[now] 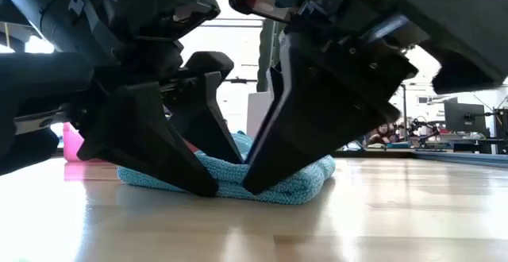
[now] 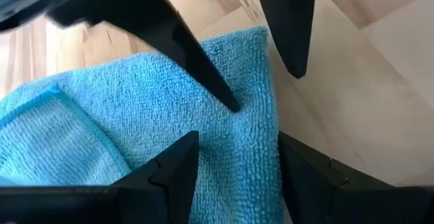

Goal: Fold microfiber towels
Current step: Put the folded blue microfiber cloth into the transparent pink bin

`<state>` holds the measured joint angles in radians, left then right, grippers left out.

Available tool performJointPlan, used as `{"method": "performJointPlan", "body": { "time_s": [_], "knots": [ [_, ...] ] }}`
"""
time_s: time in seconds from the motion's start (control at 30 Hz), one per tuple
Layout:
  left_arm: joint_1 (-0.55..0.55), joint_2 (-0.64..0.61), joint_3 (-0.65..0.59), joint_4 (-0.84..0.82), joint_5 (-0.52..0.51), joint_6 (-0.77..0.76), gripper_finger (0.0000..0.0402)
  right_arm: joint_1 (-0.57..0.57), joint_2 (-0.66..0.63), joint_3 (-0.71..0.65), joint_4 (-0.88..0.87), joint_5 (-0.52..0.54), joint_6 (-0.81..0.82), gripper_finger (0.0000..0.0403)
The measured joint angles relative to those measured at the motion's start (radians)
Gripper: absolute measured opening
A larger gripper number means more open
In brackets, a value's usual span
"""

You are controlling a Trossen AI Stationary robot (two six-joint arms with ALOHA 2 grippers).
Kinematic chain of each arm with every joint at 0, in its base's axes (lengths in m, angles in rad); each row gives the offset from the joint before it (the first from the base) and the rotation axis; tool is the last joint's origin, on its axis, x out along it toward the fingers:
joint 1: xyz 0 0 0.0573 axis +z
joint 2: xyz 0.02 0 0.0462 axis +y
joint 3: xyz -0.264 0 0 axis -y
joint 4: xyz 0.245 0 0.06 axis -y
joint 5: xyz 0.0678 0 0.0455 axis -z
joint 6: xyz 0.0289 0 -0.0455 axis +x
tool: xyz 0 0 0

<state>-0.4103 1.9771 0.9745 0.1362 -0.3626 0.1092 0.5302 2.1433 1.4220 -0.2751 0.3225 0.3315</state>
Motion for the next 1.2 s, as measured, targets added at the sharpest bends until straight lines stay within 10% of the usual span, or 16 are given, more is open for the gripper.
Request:
{"method": "performJointPlan", "body": {
  "time_s": [0.33, 0.63, 1.2],
  "knots": [
    [0.015, 0.018, 0.003, -0.033, 0.031, -0.013, 0.0150, -0.013, -0.002, 0.001, 0.015, 0.000, 0.000, 0.0154],
    [0.014, 0.020, 0.000, -0.037, 0.075, -0.106, 0.0011, -0.012, -0.036, 0.002, -0.010, -0.001, 0.000, 0.0154],
    [0.076, -0.194, -0.009, -0.169, 0.319, -0.346, 0.0001, 0.040, -0.333, 0.003, -0.356, 0.106, 0.070, 0.0154]
  ]
}}
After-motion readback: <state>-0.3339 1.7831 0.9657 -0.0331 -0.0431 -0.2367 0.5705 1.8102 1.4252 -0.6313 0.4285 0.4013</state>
